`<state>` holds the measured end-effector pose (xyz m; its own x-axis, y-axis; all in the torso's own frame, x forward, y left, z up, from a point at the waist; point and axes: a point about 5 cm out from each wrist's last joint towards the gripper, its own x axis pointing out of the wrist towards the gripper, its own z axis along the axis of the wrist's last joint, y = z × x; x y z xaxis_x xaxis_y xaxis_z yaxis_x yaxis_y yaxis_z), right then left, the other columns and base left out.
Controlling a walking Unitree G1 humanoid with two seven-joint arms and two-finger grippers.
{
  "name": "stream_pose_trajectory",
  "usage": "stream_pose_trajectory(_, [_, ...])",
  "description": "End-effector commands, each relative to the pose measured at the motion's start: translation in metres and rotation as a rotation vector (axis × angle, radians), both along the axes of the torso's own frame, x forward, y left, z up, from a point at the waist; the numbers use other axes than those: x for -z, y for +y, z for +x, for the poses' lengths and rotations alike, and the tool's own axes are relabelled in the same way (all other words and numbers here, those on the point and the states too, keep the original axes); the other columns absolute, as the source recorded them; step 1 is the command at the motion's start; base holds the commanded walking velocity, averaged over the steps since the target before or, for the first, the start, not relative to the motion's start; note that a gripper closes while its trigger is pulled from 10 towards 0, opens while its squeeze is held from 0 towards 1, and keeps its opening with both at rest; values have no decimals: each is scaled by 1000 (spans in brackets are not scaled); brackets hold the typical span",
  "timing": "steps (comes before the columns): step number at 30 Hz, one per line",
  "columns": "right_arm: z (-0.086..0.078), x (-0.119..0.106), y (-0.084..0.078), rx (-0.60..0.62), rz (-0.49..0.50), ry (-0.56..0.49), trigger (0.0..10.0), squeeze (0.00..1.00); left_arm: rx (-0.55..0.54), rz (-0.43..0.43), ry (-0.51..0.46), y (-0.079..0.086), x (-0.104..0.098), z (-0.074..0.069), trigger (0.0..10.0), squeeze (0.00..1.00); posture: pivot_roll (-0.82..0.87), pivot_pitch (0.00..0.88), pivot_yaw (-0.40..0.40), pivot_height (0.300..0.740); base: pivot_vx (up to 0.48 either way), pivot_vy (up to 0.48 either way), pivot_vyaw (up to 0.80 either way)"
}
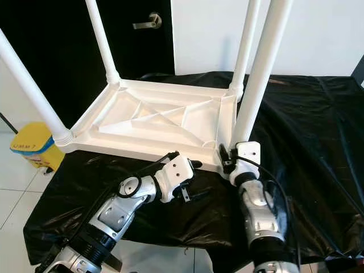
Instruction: Building children table
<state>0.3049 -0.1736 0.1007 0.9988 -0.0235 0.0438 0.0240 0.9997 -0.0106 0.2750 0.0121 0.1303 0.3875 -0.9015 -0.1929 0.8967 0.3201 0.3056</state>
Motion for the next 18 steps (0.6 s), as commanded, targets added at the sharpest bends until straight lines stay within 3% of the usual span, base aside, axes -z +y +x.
stream_pose_trajectory(1, [-7, 20, -7, 99, 4, 109, 10000, 0, -33, 3, 10, 3, 4, 1, 10000, 0, -189, 22, 33, 740, 0, 0, 0])
stream_pose_trajectory(3, [-6, 16, -1, 251, 35, 104, 10000, 0, -34, -4, 13, 1, 2, 2, 10000, 0, -192, 27, 37, 740, 0, 0, 0])
stream_pose_trajectory(4, [-5, 13, 5, 264, 45, 89, 10000, 0, -31, -5, 13, 1, 2, 2, 10000, 0, -195, 32, 43, 740, 0, 0, 0])
stream_pose_trajectory(8, [-5, 7, 15, 239, 61, 57, 10000, 0, -23, -5, 14, 0, 1, 1, 10000, 0, -200, 41, 48, 740, 0, 0, 0])
stream_pose_trajectory(18, [-9, 5, 11, 284, 54, 57, 10000, 0, -26, -2, 16, 2, 2, 2, 10000, 0, -202, 53, 51, 740, 0, 0, 0])
